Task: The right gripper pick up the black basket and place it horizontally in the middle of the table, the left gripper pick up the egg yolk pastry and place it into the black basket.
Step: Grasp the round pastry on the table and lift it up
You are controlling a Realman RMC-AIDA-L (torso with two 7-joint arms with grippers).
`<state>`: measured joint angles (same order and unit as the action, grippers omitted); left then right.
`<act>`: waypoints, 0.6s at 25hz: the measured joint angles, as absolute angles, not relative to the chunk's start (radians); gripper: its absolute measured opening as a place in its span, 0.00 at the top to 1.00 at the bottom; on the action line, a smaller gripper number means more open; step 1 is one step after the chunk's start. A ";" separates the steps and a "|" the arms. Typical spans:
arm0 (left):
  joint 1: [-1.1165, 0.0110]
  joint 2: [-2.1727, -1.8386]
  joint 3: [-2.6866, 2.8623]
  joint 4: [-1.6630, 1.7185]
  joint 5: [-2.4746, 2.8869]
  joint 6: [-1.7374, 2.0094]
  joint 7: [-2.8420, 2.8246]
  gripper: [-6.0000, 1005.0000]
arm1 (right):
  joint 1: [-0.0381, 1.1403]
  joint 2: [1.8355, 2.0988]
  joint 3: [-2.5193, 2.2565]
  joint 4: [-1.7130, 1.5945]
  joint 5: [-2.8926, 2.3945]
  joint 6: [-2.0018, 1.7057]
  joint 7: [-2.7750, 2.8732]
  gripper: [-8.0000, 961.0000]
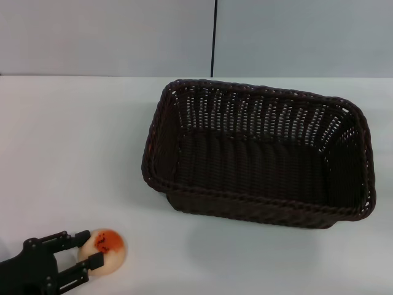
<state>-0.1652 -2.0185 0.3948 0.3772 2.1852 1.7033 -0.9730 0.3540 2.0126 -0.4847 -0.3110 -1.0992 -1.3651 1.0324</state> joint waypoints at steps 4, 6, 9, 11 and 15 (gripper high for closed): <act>-0.165 -2.021 0.393 0.377 2.186 1.697 -0.972 0.46 | 0.350 2.013 -0.485 -0.311 -1.099 -1.365 1.031 0.49; -0.161 -2.032 0.385 0.377 2.181 1.681 -0.927 0.47 | 0.349 2.013 -0.485 -0.309 -1.099 -1.365 1.031 0.49; -0.157 -2.038 0.382 0.377 2.176 1.677 -0.914 0.55 | 0.348 2.013 -0.485 -0.307 -1.099 -1.365 1.031 0.49; -0.157 -2.040 0.379 0.377 2.175 1.671 -0.908 0.60 | 0.348 2.013 -0.485 -0.300 -1.098 -1.365 1.027 0.49; -0.159 -2.041 0.379 0.377 2.175 1.668 -0.908 0.74 | 0.348 2.013 -0.485 -0.296 -1.096 -1.365 1.019 0.49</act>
